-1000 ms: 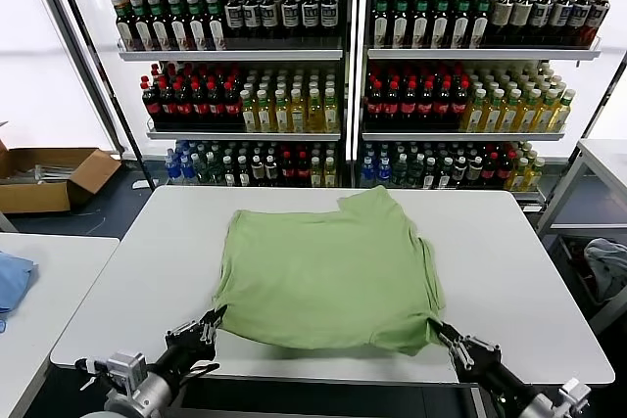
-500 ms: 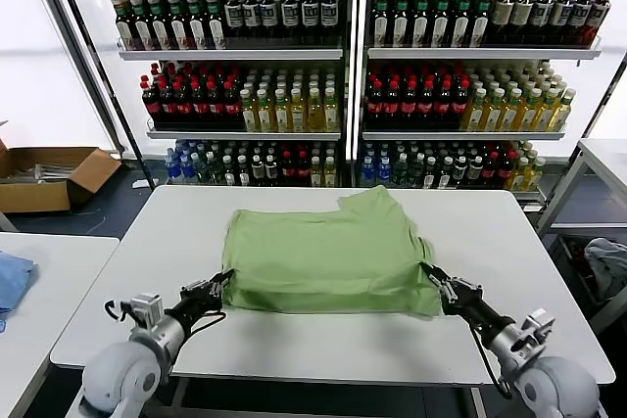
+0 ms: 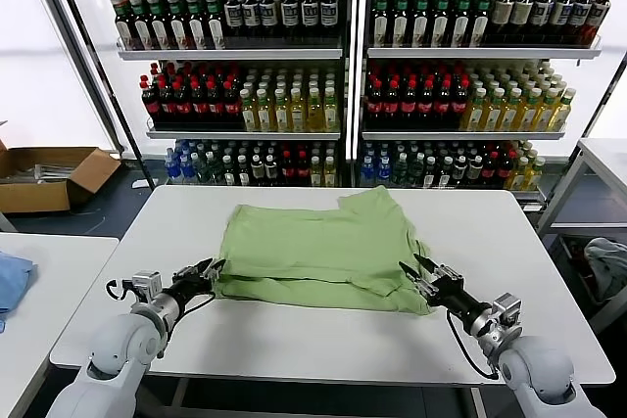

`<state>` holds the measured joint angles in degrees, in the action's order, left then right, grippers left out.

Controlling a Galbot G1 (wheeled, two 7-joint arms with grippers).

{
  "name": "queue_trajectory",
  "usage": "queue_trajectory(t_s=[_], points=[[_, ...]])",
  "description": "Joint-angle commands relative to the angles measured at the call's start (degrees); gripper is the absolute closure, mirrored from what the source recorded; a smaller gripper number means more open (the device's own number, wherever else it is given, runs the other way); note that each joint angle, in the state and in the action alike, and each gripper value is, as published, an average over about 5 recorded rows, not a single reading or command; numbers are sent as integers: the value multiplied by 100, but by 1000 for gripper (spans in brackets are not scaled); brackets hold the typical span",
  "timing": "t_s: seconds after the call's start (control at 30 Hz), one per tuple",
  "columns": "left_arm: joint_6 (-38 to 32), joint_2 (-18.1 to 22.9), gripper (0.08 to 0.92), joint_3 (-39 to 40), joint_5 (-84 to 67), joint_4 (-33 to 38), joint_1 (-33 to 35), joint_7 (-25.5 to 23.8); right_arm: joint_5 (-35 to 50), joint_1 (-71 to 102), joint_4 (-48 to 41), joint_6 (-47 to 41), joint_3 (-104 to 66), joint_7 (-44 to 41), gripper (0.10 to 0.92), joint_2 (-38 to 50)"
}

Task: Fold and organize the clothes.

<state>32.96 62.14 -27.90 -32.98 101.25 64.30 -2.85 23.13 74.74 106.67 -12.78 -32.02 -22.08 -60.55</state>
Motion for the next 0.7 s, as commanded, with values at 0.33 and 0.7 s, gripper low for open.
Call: queue_trajectory(t_s=[0.33, 0.7], points=[[-19, 110, 252, 23, 252, 67, 608, 41, -366, 717, 184, -680, 16, 736, 211, -351], [-24, 83, 214, 159, 200, -295, 437, -102, -248, 471, -166, -1007, 266, 941, 493, -555]])
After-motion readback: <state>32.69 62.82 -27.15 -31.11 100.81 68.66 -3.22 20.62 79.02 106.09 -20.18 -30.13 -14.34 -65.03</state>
